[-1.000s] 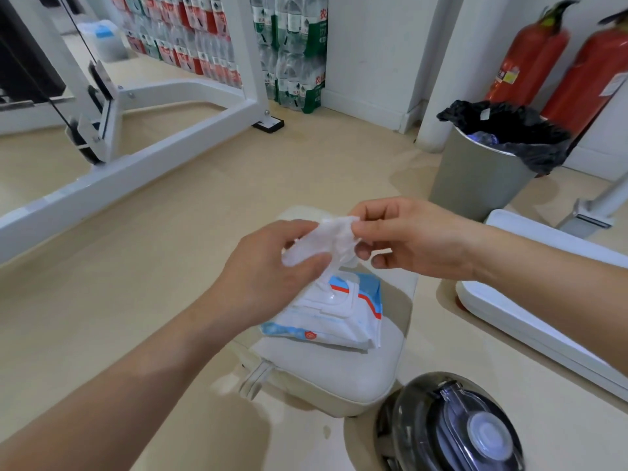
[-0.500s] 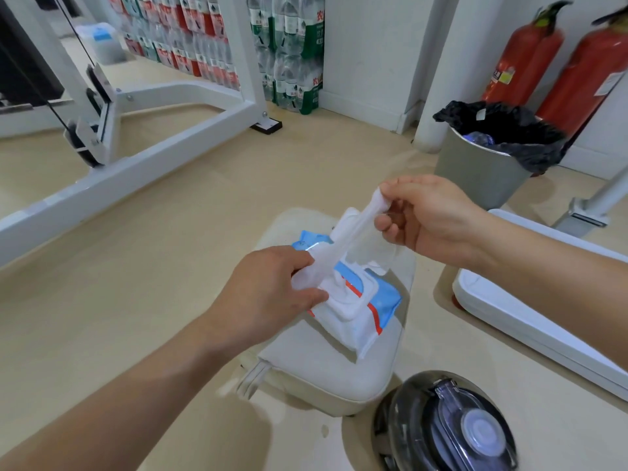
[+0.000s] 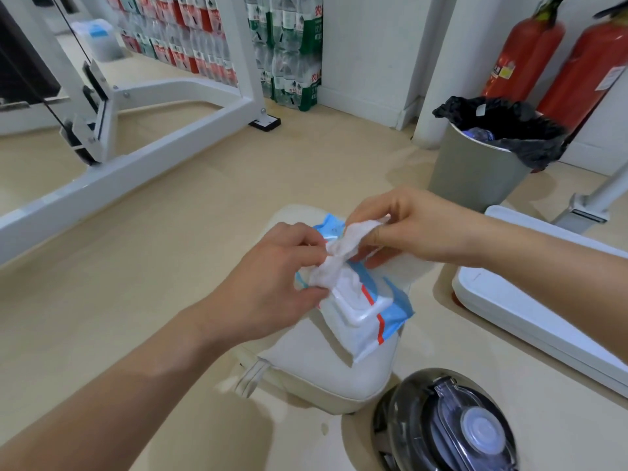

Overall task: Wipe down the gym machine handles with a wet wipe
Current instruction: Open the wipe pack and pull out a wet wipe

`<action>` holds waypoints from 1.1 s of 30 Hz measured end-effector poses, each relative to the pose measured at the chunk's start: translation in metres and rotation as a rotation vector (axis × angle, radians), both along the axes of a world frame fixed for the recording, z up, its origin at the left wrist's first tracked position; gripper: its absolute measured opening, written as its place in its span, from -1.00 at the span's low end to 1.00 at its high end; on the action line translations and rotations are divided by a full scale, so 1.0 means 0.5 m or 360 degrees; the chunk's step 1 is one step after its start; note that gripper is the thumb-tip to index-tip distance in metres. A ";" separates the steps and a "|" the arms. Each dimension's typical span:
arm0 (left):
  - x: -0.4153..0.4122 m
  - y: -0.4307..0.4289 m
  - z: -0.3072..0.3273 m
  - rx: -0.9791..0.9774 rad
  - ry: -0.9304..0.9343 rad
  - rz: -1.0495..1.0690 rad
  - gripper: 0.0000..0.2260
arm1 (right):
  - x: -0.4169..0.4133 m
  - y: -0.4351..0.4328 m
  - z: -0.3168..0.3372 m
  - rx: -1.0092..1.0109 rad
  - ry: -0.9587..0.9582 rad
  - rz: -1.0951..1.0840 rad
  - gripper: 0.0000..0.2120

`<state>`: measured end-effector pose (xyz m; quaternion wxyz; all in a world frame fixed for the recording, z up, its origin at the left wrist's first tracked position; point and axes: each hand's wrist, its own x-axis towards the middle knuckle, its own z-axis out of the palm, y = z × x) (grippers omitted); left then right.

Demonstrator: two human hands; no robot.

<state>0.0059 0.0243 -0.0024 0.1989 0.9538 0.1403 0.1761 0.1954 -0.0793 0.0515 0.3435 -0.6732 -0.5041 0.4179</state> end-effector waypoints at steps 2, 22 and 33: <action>0.001 0.001 0.001 -0.0140 -0.0076 -0.0004 -0.78 | 0.002 -0.002 -0.009 -0.0100 0.0486 -0.0078 -0.78; -0.022 -0.007 -0.015 0.0435 0.0528 -0.0083 -0.69 | 0.063 0.002 0.047 0.0308 0.1458 -0.0845 -0.84; -0.042 -0.018 -0.009 0.0717 0.0650 -0.0248 -0.62 | -0.066 -0.065 -0.035 -0.0356 -0.1307 0.0842 -0.58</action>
